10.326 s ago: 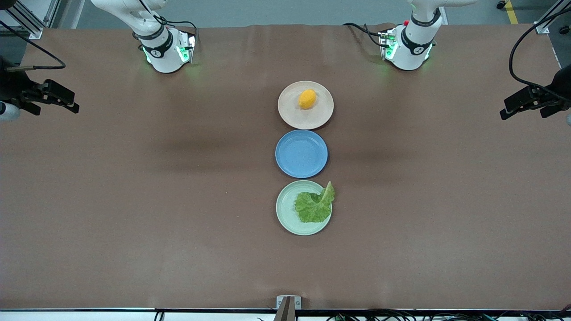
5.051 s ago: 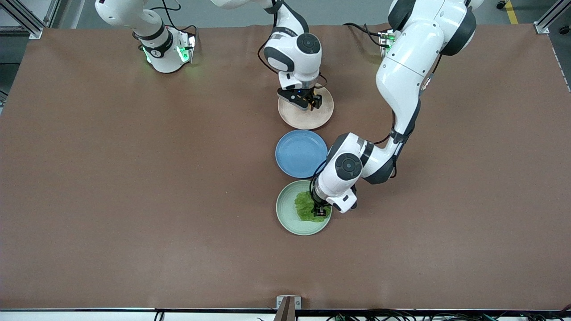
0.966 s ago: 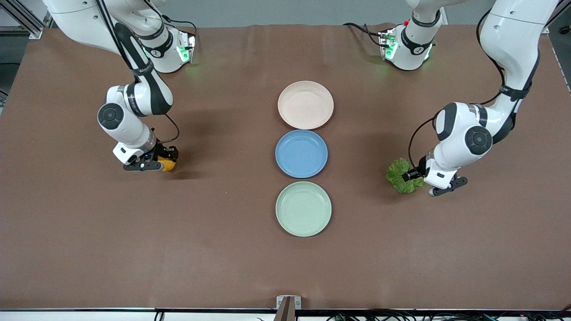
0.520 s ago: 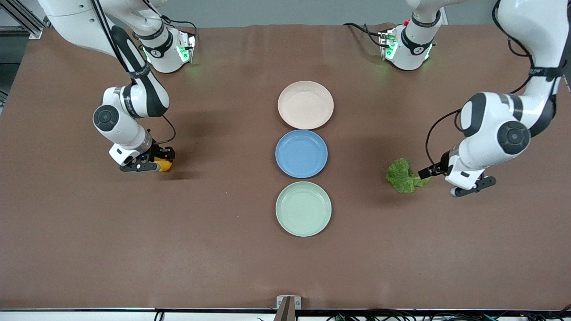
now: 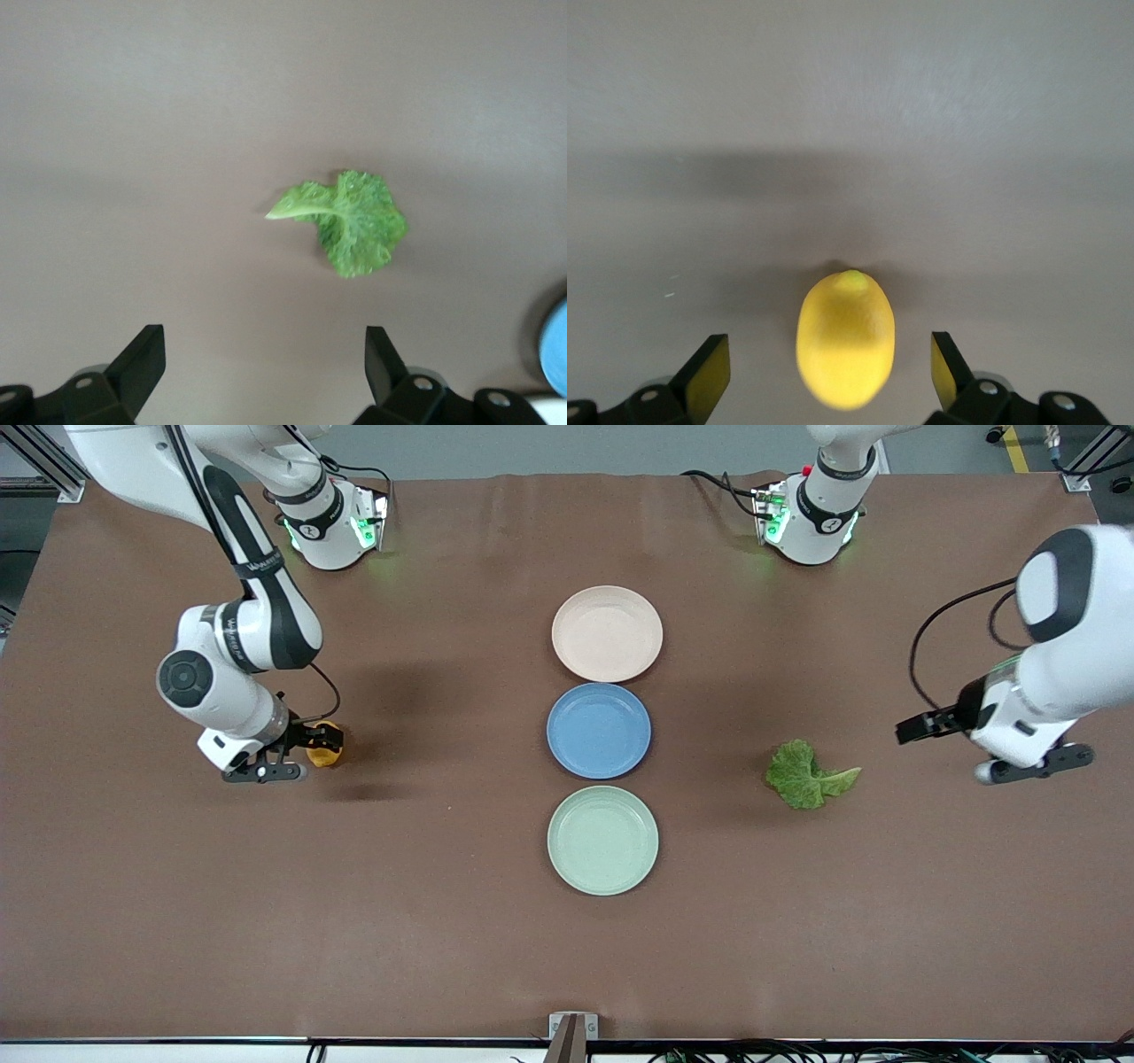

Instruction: Pick lemon and lettuce from plates

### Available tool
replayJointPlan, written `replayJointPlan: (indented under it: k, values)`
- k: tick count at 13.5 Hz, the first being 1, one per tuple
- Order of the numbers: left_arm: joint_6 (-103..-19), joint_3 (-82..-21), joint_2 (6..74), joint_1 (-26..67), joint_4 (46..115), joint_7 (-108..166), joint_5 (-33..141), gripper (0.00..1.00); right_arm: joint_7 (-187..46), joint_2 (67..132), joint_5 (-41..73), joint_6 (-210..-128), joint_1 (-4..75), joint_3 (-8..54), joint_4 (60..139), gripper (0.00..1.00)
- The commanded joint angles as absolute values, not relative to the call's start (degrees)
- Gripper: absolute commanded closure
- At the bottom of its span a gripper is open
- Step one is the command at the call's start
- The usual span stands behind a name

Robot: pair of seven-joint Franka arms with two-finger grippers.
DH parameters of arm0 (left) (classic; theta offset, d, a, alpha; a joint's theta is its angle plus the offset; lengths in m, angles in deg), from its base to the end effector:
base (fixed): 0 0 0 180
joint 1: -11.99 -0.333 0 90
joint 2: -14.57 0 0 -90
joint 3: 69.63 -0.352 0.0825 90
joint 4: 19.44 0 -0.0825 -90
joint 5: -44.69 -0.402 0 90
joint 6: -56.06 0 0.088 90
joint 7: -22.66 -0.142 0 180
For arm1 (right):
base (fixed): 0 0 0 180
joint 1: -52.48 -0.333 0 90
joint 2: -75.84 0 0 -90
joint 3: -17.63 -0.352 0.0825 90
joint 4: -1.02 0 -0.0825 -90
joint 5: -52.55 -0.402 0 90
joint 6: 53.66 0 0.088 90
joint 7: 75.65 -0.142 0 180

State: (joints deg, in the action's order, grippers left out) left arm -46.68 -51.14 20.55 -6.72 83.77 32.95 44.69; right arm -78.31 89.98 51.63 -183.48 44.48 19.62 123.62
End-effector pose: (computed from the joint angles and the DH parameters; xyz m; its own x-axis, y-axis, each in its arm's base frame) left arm 0.5962 0.0079 0.4724 0.9773 0.1804 -0.1111 0.1830 -0.9830 0.0134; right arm 0.5686 0.0608 0.2665 0.9916 0.0474 -0.1203 0.0481 -0.9988 0.0031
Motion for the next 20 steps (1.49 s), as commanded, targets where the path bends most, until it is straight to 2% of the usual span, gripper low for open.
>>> replayJointPlan:
  k: [1,4,7,10,13,16,18,20]
  values:
    - [-40.38,-50.82,16.60,-9.88,80.42,28.99,47.94,0.00,-76.88,89.38,52.02,-169.19,45.71,19.03,112.33,0.00]
    - [-34.22,-50.99,16.24,-10.33,74.53,28.99,48.47,0.00,-72.06,89.29,52.29,-157.84,48.78,19.12,102.83,0.00]
    - [-31.84,-51.08,16.07,-10.24,71.10,29.08,48.47,0.00,-70.02,89.38,51.50,-148.09,52.30,18.51,94.91,0.00]
    - [-28.76,-52.31,16.07,-8.67,68.28,29.08,48.03,0.00,-69.58,89.73,53.70,-146.48,53.00,18.94,89.11,0.00]
    - [-28.67,-61.95,15.54,0.53,67.48,30.30,48.03,0.00,-69.76,90.17,54.05,-142.79,53.62,19.12,84.17,0.00]
    - [-28.67,-68.46,15.27,7.57,67.48,30.57,48.03,0.00,-72.20,89.99,51.42,-142.26,53.63,18.86,83.90,0.00]
    - [-28.58,-75.31,15.27,14.07,67.48,30.48,48.03,0.00,-74.23,89.47,51.85,-138.75,52.84,18.68,83.73,0.00]
    - [-28.58,-76.83,15.27,15.60,67.48,30.48,48.38,0.00,-74.07,87.89,51.32,-138.39,53.18,18.77,84.42,0.00]
